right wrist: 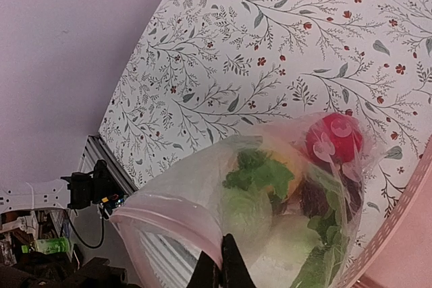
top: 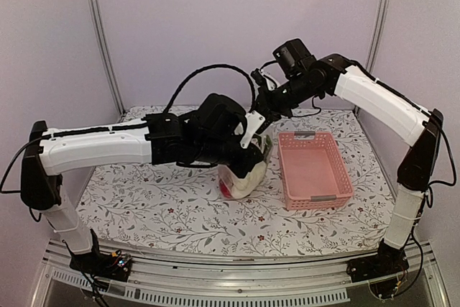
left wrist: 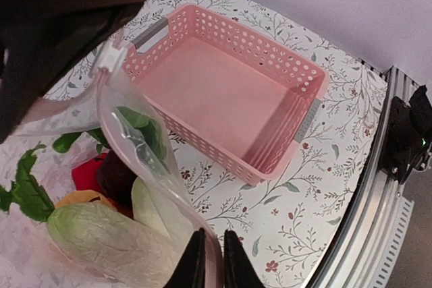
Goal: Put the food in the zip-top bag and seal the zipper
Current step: Pass from the right arm to the left, then hold the zipper food storage bag at the center of the board, then hold the zipper from the zipper food storage bag.
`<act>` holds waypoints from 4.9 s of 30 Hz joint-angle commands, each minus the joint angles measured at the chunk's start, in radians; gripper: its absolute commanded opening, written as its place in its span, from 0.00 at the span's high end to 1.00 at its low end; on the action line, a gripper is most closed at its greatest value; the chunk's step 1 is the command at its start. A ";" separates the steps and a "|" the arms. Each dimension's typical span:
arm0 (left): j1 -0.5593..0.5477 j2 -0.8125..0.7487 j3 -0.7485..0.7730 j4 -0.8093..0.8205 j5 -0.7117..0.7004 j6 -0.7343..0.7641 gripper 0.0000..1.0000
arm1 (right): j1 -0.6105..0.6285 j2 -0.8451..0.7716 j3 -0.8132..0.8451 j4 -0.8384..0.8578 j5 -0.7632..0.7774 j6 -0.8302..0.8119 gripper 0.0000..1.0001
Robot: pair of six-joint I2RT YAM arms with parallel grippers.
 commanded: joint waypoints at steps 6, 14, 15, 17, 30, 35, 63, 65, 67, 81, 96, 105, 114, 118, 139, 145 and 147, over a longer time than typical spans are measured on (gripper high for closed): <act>0.059 -0.064 -0.028 0.038 -0.042 0.065 1.00 | -0.039 -0.064 -0.034 -0.005 -0.099 -0.021 0.73; 0.104 -0.196 -0.068 -0.070 0.074 0.166 1.00 | -0.143 -0.275 -0.242 0.156 -0.139 -0.151 0.44; 0.108 -0.209 -0.074 -0.085 0.102 0.183 1.00 | -0.155 -0.309 -0.287 0.188 -0.147 -0.168 0.44; 0.113 -0.230 -0.089 -0.114 0.130 0.209 1.00 | -0.166 -0.369 -0.389 0.256 -0.180 -0.206 0.44; 0.173 -0.320 -0.164 -0.154 0.168 0.220 1.00 | -0.141 -0.441 -0.667 0.534 -0.305 -0.437 0.47; 0.188 -0.314 -0.161 -0.150 0.169 0.214 1.00 | -0.093 -0.377 -0.597 0.469 -0.280 -0.570 0.49; 0.290 -0.284 -0.106 -0.160 0.219 0.208 1.00 | 0.032 -0.224 -0.470 0.479 -0.160 -0.647 0.81; 0.296 -0.280 -0.099 -0.161 0.224 0.209 1.00 | 0.035 -0.231 -0.470 0.482 -0.150 -0.649 0.84; 0.300 -0.276 -0.097 -0.161 0.227 0.210 1.00 | 0.035 -0.239 -0.470 0.483 -0.140 -0.649 0.88; 0.325 -0.267 -0.087 -0.161 0.245 0.220 1.00 | 0.044 -0.282 -0.465 0.463 -0.123 -0.630 0.84; 0.350 -0.269 -0.076 -0.160 0.250 0.238 1.00 | 0.050 -0.275 -0.445 0.449 -0.114 -0.638 0.99; 0.363 -0.278 -0.018 -0.151 0.308 0.222 0.76 | 0.064 -0.301 -0.436 0.408 -0.107 -0.652 1.00; 0.360 -0.348 -0.097 0.183 0.588 0.133 0.34 | 0.089 -0.317 -0.398 0.331 -0.132 -0.658 1.00; 0.356 -0.288 -0.093 0.199 0.649 0.111 0.38 | 0.092 -0.328 -0.399 0.323 -0.142 -0.658 1.00; 0.345 -0.167 -0.127 0.219 0.776 0.169 0.62 | 0.093 -0.323 -0.392 0.307 -0.178 -0.652 1.00; 0.343 -0.124 -0.101 0.215 0.796 0.173 0.70 | 0.093 -0.316 -0.390 0.306 -0.182 -0.654 1.00; 0.341 -0.115 -0.090 0.215 0.798 0.176 0.73 | 0.093 -0.314 -0.389 0.307 -0.183 -0.653 1.00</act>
